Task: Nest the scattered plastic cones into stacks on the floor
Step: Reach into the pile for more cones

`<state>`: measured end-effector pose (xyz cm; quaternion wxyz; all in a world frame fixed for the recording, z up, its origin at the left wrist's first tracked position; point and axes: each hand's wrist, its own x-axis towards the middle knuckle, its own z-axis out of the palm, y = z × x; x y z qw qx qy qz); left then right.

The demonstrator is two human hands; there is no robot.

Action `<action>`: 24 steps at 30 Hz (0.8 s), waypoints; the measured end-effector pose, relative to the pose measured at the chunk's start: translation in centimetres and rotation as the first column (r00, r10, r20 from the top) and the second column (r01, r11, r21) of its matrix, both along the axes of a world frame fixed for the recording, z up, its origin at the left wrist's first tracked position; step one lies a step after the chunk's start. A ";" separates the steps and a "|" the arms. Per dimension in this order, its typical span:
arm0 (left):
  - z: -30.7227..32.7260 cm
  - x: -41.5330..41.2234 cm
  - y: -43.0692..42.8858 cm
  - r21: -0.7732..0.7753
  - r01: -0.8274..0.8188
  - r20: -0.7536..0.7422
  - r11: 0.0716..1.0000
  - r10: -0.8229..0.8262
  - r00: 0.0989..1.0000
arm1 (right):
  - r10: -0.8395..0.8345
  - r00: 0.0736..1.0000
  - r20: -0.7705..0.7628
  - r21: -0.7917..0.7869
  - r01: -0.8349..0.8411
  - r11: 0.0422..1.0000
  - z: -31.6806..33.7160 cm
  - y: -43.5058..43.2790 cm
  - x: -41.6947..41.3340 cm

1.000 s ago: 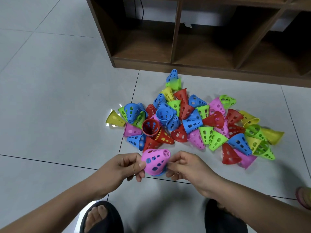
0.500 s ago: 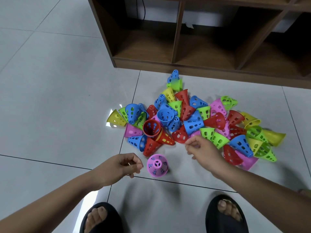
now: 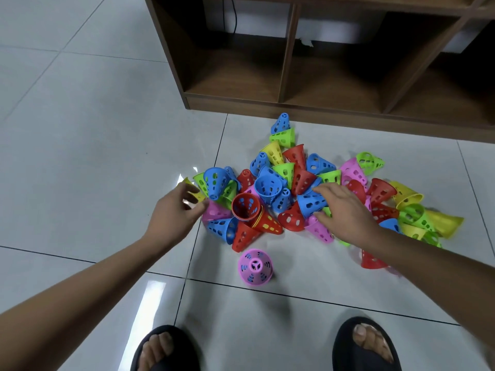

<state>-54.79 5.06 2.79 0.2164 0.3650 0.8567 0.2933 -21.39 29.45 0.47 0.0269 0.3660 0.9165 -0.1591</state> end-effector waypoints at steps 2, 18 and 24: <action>-0.3 -0.2 1.3 -0.016 -0.006 -0.018 1.000 0.006 1.000 | 0.008 1.000 0.031 -0.014 -0.008 1.000 -0.3 0.1 -0.2; -1.7 1.9 3.8 0.058 0.344 -0.494 0.937 -0.272 0.826 | -0.003 0.999 0.048 -0.068 0.006 0.998 -0.6 0.3 -0.5; -2.8 3.5 3.9 -0.123 0.603 -0.527 0.789 -0.566 0.634 | -0.053 0.995 -0.085 -0.093 0.045 0.995 0.8 -0.6 -0.4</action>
